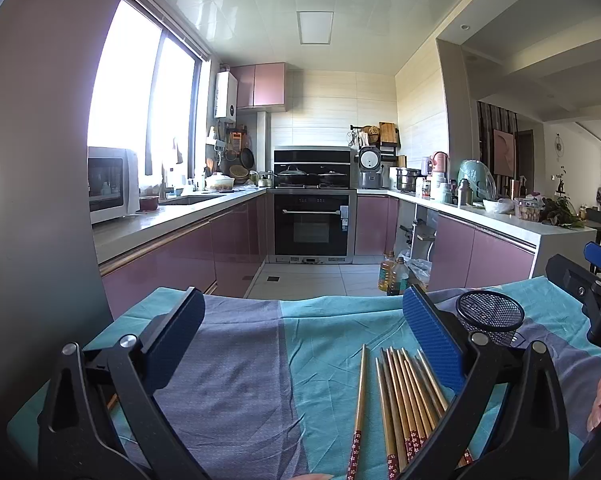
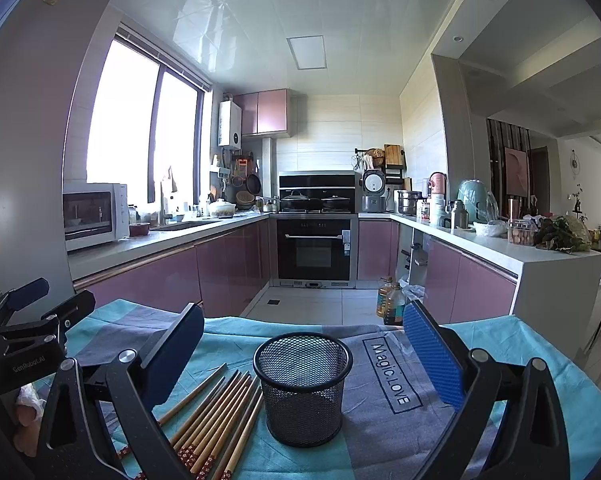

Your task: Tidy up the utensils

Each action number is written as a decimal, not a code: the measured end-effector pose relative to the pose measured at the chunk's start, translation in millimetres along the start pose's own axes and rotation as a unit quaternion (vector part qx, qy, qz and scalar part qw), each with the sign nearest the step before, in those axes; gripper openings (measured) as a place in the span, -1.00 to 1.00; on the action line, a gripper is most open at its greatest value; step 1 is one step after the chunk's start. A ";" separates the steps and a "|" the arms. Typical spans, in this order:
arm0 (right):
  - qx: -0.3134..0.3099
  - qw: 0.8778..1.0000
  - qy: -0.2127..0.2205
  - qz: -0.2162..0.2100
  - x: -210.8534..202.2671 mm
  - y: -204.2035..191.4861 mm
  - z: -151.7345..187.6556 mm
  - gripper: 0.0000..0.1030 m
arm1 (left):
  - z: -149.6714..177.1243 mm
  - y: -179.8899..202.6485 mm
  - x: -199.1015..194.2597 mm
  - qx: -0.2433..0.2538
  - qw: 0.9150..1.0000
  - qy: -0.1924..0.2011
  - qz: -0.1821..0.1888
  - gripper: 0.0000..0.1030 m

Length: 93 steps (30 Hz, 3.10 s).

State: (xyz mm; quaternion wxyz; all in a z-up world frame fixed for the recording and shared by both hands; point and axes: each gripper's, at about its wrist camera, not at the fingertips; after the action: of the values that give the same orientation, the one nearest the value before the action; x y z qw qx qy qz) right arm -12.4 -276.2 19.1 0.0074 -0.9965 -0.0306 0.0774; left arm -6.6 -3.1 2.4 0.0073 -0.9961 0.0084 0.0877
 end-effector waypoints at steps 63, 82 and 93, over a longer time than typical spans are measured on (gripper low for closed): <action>-0.027 0.962 -0.247 -0.109 56.6 -28.7 59.0 0.58 | 32.5 12.1 67.5 0.061 0.984 -0.154 0.065 0.89; 0.027 0.923 -0.369 -0.106 106.0 -26.4 95.7 -0.26 | 84.6 39.0 148.7 0.089 0.939 -0.310 0.117 -0.16; -0.011 0.914 -0.391 -0.105 113.1 -30.0 91.5 -0.63 | 95.4 55.8 167.2 0.087 0.921 -0.344 0.159 -0.46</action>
State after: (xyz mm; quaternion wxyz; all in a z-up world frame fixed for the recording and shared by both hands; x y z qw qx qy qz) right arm 83.2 -238.3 -88.1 -0.0081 -0.8776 -0.1363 0.4595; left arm 140.3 -60.0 -121.5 0.0827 -0.8857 0.1709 0.4237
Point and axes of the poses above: each gripper's, at about its wrist camera, not at the fingertips, and x roughly the way its jaws point, y to its right, z to its underside
